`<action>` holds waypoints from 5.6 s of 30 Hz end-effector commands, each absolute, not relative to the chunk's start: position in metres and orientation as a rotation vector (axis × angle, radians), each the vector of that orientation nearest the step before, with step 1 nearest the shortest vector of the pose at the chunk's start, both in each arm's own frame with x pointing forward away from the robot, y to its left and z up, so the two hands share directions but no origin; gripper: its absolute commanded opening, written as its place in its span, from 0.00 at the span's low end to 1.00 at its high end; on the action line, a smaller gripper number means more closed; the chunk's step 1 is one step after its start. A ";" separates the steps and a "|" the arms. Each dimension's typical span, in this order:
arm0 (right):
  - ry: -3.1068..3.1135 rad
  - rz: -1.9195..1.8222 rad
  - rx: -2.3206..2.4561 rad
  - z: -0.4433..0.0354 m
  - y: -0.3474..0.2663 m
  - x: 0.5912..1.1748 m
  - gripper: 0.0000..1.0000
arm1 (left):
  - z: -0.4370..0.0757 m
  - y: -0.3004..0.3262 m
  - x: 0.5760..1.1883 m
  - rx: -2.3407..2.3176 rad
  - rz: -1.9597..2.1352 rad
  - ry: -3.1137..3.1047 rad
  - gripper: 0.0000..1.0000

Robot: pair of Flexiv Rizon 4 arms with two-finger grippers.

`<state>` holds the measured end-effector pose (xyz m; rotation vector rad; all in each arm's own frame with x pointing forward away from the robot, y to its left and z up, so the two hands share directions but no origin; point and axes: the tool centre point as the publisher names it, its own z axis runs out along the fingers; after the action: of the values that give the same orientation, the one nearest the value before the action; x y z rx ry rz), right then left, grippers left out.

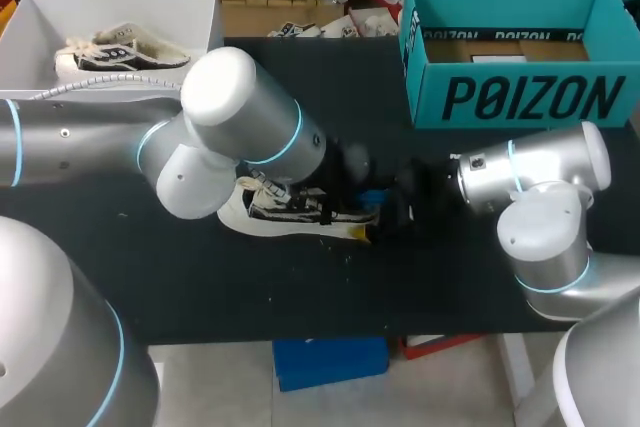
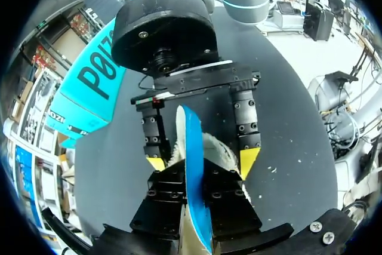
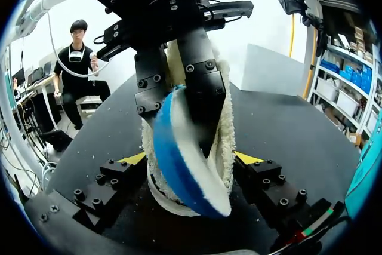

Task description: Take the shoe out of the shoebox, open the shoe tongue, remove and reinsert the insole, then place the shoe into the shoebox

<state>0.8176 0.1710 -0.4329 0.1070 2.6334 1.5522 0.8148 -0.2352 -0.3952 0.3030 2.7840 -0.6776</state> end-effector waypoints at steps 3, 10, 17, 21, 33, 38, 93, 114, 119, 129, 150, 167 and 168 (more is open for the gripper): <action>2.634 1.553 0.107 -0.435 0.170 0.818 0.00 | -0.388 -0.228 0.805 0.332 -0.710 2.782 0.00; 2.634 1.553 0.107 -0.435 0.170 0.818 0.00 | -0.371 -0.202 0.792 0.373 -0.816 2.836 0.00; 2.634 1.553 0.107 -0.435 0.170 0.818 0.00 | -0.337 -0.181 0.772 0.469 -1.049 2.875 0.00; 2.634 1.553 0.107 -0.435 0.170 0.818 0.00 | -0.312 -0.179 0.757 0.511 -1.177 2.880 0.00; 2.634 1.553 0.107 -0.435 0.170 0.818 0.00 | -0.225 -0.185 0.735 0.354 -1.478 2.902 0.00; 2.634 1.553 0.107 -0.435 0.170 0.818 0.00 | -0.183 -0.186 0.728 0.274 -1.528 2.870 0.00; 2.634 1.553 0.107 -0.435 0.170 0.818 0.00 | -0.003 -0.196 0.743 -0.424 -2.545 2.334 0.00; 2.634 1.553 0.107 -0.435 0.170 0.818 0.00 | 0.052 -0.200 0.730 -0.339 -2.557 2.320 0.00; 2.634 1.553 0.107 -0.435 0.170 0.818 0.00 | 0.052 -0.200 0.730 -0.339 -2.557 2.320 0.00; 2.709 1.401 0.127 -0.410 0.145 0.810 1.00 | 0.052 -0.200 0.730 -0.339 -2.557 2.320 0.00; 3.175 0.449 0.059 -0.382 0.158 0.808 1.00 | 0.052 -0.200 0.730 -0.339 -2.557 2.320 0.00; 3.162 0.193 0.138 -0.387 0.169 0.806 1.00 | 0.052 -0.200 0.730 -0.339 -2.557 2.320 0.00; 3.163 0.186 0.138 -0.387 0.169 0.806 1.00 | 0.052 -0.200 0.730 -0.339 -2.557 2.320 0.00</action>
<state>0.8018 0.1645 -0.3880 0.1397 3.1119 0.5076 0.7307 -0.1992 0.0524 -0.3362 2.3226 -2.5576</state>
